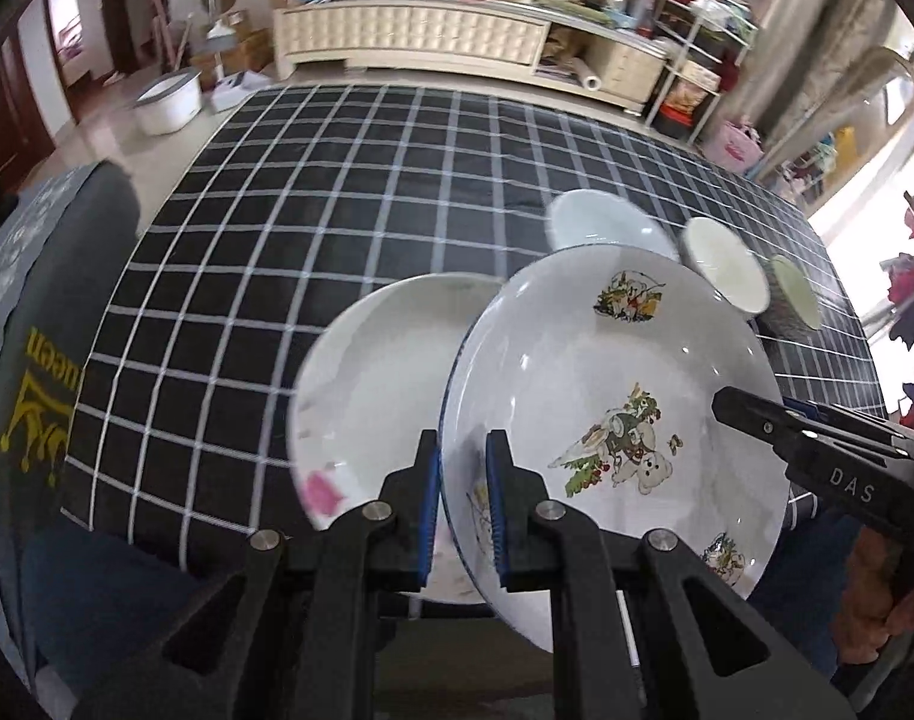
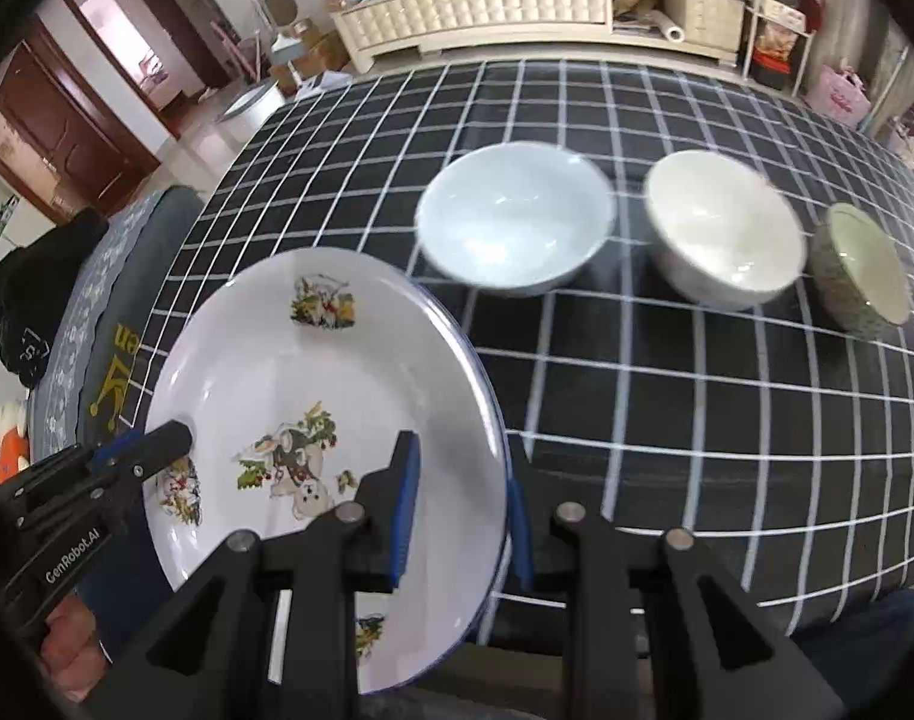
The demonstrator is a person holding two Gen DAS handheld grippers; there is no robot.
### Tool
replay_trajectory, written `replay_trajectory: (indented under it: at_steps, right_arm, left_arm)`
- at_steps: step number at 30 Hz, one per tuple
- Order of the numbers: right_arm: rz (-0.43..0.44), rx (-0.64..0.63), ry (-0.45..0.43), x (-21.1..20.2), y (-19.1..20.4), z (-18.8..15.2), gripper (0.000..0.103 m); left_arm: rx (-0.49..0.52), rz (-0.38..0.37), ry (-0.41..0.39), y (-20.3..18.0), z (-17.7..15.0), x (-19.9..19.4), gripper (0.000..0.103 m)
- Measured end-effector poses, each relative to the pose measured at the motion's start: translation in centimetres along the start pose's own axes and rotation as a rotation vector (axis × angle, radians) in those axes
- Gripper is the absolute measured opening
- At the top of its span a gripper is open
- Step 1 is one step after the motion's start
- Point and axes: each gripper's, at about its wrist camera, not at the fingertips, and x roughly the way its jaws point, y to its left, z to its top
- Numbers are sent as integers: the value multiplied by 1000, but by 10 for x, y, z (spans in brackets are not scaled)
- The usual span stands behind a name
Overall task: Organize plates and bowls
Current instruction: 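Lower the cartoon-print plate onto the pink-petal plate, open right tool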
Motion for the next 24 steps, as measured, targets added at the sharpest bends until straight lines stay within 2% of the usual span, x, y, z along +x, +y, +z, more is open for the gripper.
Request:
replay_trajectory:
  at_steps: [12, 24]
  right_arm:
    - [-9, -21, 56, 28, 30, -6, 31]
    - [-24, -24, 92, 43, 31, -2, 31]
  left_arm:
    - [-70, 36, 48, 57, -18, 13, 13]
    - [-83, 35, 87, 64, -13, 32, 13]
